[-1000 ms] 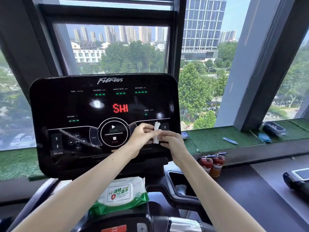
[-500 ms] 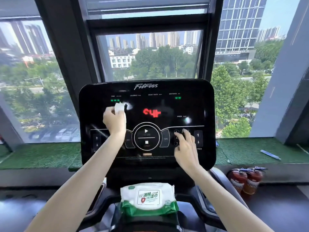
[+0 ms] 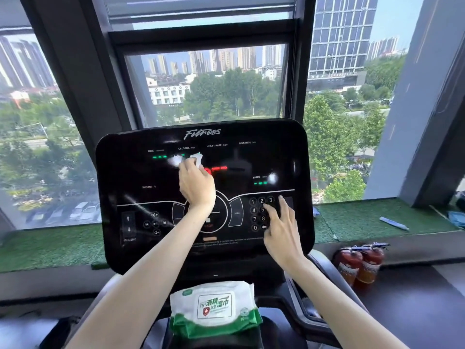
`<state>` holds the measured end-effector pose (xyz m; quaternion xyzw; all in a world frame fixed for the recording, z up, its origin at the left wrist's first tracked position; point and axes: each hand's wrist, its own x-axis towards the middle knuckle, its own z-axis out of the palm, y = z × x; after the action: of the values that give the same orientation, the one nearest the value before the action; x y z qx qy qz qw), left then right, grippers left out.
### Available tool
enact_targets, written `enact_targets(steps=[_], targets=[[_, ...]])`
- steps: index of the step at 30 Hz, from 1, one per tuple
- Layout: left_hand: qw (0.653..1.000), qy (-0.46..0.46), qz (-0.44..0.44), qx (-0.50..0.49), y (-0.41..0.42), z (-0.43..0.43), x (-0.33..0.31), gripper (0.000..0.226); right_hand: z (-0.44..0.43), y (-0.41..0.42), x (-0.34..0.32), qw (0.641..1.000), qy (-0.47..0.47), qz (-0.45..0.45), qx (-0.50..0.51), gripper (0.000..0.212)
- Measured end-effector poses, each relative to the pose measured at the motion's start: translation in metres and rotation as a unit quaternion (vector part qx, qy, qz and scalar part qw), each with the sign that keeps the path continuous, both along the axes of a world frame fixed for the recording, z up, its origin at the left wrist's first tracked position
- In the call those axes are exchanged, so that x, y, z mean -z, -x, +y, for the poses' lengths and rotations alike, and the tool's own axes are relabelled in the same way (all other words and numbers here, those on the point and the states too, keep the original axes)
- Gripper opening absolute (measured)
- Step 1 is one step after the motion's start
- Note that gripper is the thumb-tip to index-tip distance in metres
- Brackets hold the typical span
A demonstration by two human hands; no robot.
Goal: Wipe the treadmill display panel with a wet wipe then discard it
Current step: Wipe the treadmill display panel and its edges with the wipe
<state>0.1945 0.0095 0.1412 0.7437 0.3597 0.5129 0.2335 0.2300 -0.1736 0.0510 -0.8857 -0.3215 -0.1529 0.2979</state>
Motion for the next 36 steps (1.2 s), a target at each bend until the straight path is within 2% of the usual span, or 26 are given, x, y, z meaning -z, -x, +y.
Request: enact_targets(steps=[7,13,19,23,27,31,36], targets=[[0.986,-0.109,0.065,0.113,-0.040,-0.055,0.010,0.020,-0.018,-0.007,0.008,0.998,-0.039,0.026,0.038,0.063],[0.942,-0.224,0.162,0.191,-0.050,-0.078,0.031,0.032,-0.026,-0.007,0.014,0.997,-0.051,0.045,0.040,0.057],[0.863,-0.352,0.238,0.274,-0.047,-0.086,0.048,0.039,-0.027,-0.003,0.024,0.996,-0.060,0.037,0.063,0.045],[0.818,-0.397,0.278,0.309,-0.041,-0.091,0.056,0.036,-0.028,-0.001,0.030,0.995,-0.047,0.038,0.076,0.036],[0.762,-0.450,0.311,0.347,-0.036,-0.094,0.066,0.023,-0.030,0.003,0.036,0.995,-0.037,0.042,0.087,0.034],[0.681,-0.539,0.356,0.346,-0.029,-0.094,0.076,0.008,-0.032,0.005,0.038,0.993,-0.037,0.041,0.102,0.030],[0.626,-0.589,0.377,0.345,-0.016,-0.078,0.083,0.004,-0.027,0.010,0.037,0.991,-0.060,0.040,0.108,0.029]])
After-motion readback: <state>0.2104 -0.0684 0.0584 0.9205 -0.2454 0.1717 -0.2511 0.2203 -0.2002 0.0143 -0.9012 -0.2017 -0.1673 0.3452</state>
